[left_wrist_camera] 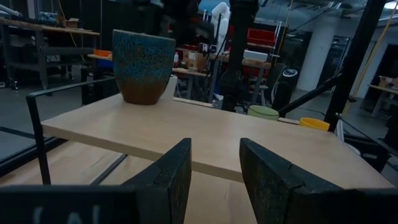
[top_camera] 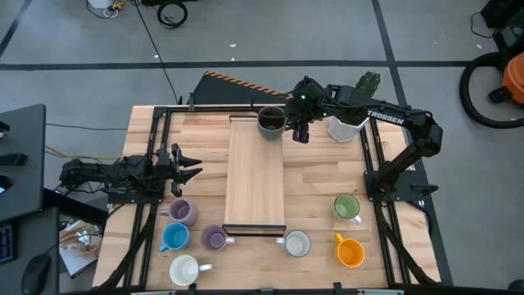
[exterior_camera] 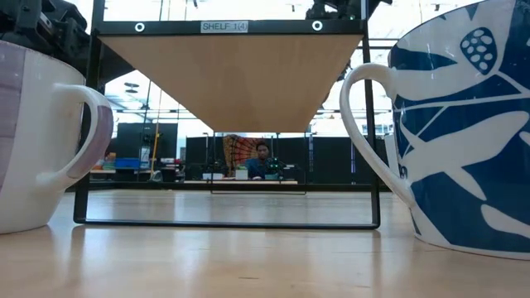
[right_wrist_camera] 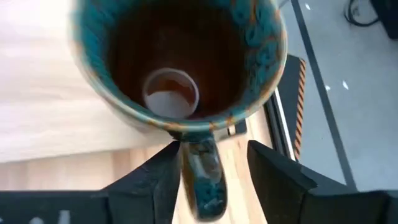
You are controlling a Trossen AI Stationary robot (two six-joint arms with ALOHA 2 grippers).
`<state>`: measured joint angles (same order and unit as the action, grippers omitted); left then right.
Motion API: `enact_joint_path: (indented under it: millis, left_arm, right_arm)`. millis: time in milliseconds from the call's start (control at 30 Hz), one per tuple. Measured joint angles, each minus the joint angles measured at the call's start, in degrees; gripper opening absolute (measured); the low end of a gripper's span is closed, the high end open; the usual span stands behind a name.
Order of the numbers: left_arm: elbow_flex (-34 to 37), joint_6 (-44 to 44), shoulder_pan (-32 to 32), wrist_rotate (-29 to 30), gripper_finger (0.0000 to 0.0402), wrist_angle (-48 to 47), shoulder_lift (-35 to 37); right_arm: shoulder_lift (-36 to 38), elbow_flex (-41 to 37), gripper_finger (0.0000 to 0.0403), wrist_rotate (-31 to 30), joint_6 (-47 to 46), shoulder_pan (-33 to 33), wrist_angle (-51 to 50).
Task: Place coffee mugs
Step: Put the dark blue mug on the shelf, then put the top purple mug on the shelf
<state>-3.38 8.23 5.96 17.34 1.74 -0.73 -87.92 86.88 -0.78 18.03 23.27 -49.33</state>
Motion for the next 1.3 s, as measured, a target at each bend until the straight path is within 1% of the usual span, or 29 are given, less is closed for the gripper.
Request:
enact_joint_path:
  millis: [133, 333, 467, 567, 667, 833, 967, 1067, 1167, 1300]
  left_arm:
    - [0.0, 0.05, 0.02, 0.58, 0.0141, 0.07, 0.0]
    - [0.0, 0.15, 0.02, 0.6, 0.0141, -0.11, 0.0]
    - [0.0, 0.13, 0.02, 0.61, 0.0141, -0.24, 0.0]
    - [0.0, 0.32, 0.02, 0.61, 0.0141, -0.26, 0.0]
    - [0.0, 1.58, 0.02, 0.61, 0.0141, -0.43, 0.0]
    - [0.0, 3.15, 0.02, -0.04, 0.0141, -4.6, -0.02]
    - [-0.02, 3.43, 0.02, -0.2, 0.0141, -5.99, -0.02]
    - [-0.04, 4.65, 0.02, -1.31, 0.0141, -6.12, -0.02]
    - [-0.97, 5.44, 0.02, -2.16, 0.0141, -8.48, -0.12]
    - [-6.43, 7.99, 0.0, -2.12, 0.0141, -14.25, -2.46]
  right_arm:
    - [0.02, 1.46, 0.0217, 0.57, -0.3, 0.0, -0.18]
    - [0.07, 3.38, 0.0241, 0.38, -0.63, 0.0, -3.46]
    - [0.8, 4.25, 0.0251, -1.16, -0.22, 0.18, -4.21]
    - [1.77, 4.29, 0.0253, -1.41, -0.29, 0.4, -4.7]
    - [2.65, 4.29, 0.0252, -3.28, -1.18, 0.22, -6.05]
    - [5.22, 4.29, 0.0245, -11.12, -3.55, -1.98, -8.42]
    - [8.22, 3.94, 0.0241, -10.67, -7.85, -4.87, -8.43]
    - [11.4, -0.69, 0.0238, -10.09, -11.26, -7.42, -6.2]
    - [14.98, -9.47, 0.0236, -11.02, -13.98, -9.77, -1.05]
    - [19.89, -20.88, 0.0234, -13.27, -17.39, -12.98, 9.34]
